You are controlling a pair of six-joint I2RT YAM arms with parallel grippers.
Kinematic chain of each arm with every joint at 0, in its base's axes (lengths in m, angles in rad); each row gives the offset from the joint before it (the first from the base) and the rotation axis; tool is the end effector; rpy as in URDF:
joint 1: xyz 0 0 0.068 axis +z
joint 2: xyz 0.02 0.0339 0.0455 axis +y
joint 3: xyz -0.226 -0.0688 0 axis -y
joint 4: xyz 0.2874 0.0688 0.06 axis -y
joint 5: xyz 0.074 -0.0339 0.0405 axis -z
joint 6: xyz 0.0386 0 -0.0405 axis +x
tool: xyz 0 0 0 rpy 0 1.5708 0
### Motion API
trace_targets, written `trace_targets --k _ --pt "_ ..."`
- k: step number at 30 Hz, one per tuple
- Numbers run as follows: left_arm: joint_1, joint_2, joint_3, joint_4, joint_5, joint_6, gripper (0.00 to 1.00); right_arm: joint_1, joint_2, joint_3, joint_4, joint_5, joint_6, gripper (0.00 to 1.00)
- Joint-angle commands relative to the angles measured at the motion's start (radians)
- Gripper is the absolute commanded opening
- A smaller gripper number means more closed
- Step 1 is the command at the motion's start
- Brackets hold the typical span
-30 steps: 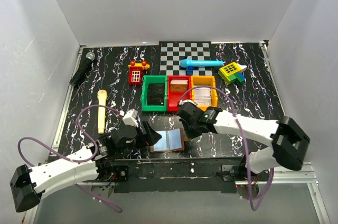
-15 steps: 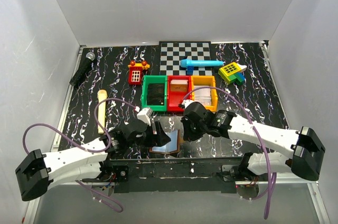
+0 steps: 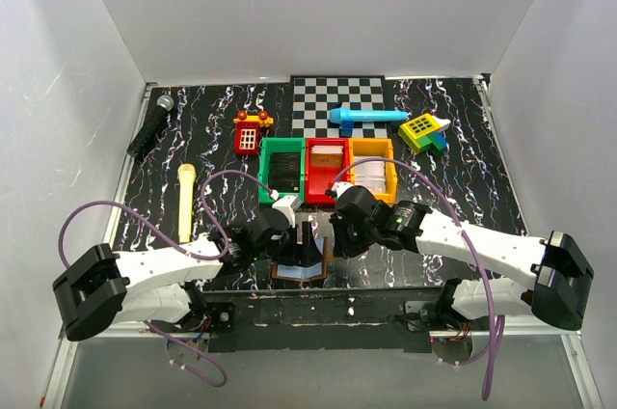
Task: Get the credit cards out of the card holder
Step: Remove the credit card from the card holder.
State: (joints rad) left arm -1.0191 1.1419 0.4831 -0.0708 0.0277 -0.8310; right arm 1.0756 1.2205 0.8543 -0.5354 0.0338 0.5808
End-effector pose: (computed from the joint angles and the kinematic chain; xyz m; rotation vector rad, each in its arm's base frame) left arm 0.1427 -0.2338 0.1155 0.2506 2.4913 -0.9153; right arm 0.1447 0.2652 0.1906 -0.6202 2.5179 0.6345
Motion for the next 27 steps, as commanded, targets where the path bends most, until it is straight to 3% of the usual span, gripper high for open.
trace_targets --k 1,10,20,27 --pt "0.001 0.022 0.035 -0.006 0.014 0.020 0.67 0.003 -0.026 0.026 0.015 0.002 0.005 0.01" --pt "-0.001 0.064 0.048 0.002 0.023 0.026 0.64 0.003 -0.026 0.034 0.015 -0.012 0.004 0.01" --pt "-0.001 0.036 0.037 -0.089 -0.075 -0.019 0.42 0.003 -0.052 0.015 0.009 0.008 0.004 0.01" --pt "-0.001 -0.040 0.008 -0.123 -0.120 -0.039 0.40 0.003 -0.059 0.005 0.014 0.008 0.005 0.01"
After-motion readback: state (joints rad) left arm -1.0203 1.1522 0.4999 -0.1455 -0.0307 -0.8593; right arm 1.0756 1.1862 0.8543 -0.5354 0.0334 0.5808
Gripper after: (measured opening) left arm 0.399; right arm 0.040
